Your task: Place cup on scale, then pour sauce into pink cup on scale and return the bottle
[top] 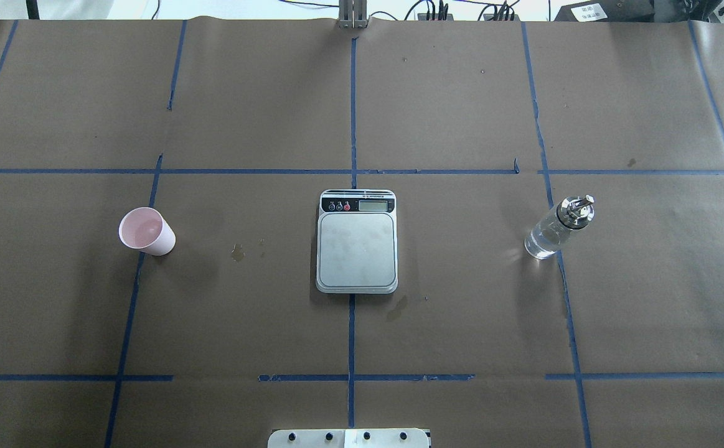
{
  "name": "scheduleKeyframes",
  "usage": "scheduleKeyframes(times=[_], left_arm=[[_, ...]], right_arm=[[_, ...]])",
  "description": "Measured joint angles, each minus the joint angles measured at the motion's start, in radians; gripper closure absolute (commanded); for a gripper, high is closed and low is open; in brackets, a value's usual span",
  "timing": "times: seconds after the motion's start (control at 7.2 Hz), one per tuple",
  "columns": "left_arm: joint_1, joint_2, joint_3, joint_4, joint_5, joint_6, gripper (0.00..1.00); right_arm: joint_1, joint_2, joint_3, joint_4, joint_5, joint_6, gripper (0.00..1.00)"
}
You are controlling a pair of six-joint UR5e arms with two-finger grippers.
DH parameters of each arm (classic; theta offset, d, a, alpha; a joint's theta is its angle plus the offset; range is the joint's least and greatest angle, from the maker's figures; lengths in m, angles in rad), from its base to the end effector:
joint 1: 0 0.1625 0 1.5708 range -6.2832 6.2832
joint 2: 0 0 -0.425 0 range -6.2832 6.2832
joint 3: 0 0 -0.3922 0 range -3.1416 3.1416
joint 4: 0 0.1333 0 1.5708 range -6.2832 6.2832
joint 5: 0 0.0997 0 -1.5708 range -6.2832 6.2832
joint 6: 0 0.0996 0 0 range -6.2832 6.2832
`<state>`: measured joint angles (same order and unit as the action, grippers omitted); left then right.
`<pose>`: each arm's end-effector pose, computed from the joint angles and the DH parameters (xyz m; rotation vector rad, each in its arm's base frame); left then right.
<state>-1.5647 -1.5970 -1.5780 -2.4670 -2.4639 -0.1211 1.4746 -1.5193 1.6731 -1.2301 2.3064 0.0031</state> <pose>-0.0526 -0.5131 0.5317 0.8081 0.8763 0.3133 0.0150 -0.5362 0.5445 0.4363 -0.7441 -0.2691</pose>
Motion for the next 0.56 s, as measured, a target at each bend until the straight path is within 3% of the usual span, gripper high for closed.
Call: scheduleKeyframes(times=[0.28, 0.56], left_arm=[[0.109, -0.005, -0.037, -0.044, -0.011, -0.187, 0.0], [0.245, -0.003, -0.103, -0.069, 0.081, -0.475, 0.0]], right_arm=[[-0.006, -0.008, -0.009, 0.046, 0.002, 0.045, 0.0], [-0.012, -0.008, -0.01, 0.052, 0.002, 0.056, 0.0]])
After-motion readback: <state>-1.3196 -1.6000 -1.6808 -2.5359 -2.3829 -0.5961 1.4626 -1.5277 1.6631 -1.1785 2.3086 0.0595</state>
